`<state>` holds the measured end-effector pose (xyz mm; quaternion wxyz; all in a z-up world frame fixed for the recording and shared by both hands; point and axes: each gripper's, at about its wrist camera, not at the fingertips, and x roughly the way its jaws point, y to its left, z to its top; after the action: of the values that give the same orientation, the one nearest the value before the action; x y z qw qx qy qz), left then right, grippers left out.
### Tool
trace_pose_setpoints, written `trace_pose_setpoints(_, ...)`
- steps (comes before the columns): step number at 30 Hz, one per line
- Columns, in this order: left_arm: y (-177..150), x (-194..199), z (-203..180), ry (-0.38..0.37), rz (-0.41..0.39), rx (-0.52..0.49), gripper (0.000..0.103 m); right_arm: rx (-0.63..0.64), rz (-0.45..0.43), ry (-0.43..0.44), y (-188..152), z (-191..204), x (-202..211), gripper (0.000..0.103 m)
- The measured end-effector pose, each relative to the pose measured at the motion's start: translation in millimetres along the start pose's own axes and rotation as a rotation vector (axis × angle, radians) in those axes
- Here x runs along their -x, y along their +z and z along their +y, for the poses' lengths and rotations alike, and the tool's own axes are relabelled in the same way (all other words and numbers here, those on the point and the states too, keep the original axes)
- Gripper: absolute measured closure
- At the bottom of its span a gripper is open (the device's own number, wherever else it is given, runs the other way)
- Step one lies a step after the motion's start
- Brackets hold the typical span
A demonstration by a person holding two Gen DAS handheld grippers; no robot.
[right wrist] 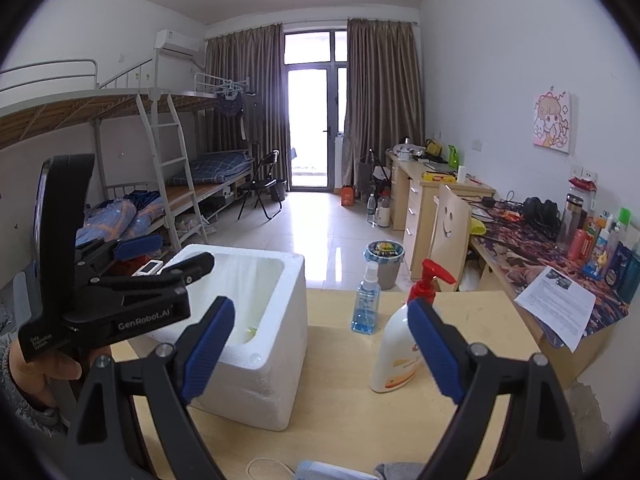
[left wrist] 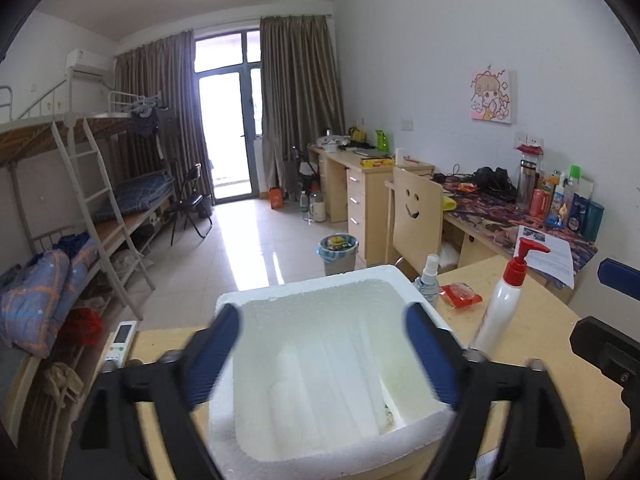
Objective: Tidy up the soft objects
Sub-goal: 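Lower the white cloth into the foam box and open the left gripper, then withdraw both tools from the box back toward the remaining items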
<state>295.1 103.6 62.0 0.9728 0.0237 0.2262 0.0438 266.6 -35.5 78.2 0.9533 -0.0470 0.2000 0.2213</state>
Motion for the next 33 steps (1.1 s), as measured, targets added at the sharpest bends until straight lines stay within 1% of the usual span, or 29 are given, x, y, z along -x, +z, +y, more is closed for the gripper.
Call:
trace_pose_setpoints(5, 2, 15, -4, -0.002, -0.043, -0.009, 0.001, 0.004, -0.010, -0.004, -1, -1, 5, 0.012)
trace_pose_setpoints(14, 4, 54, -6, 0.005, -0.097, -0.005, 0.001, -0.008, -0.034, 0.008, 1, -3, 23, 0.012)
trace_pose_setpoints(22, 1, 94, -13, 0.024, -0.145, -0.018, 0.001, 0.003, -0.078, 0.016, 1, 5, 53, 0.007)
trace_pose_setpoints(28, -12, 118, -13, 0.020, -0.154, -0.003, 0.001, 0.002, -0.089, 0.014, -7, 8, 73, 0.006)
trace_pose_setpoints(30, -15, 124, -14, 0.022, -0.157, 0.002, 0.001, 0.006, -0.095, 0.014, -9, 9, 79, 0.001)
trace_pose_setpoints(33, -23, 141, -14, 0.016, -0.172, 0.013, 0.001, 0.013, -0.107, 0.014, -14, 11, 91, 0.001)
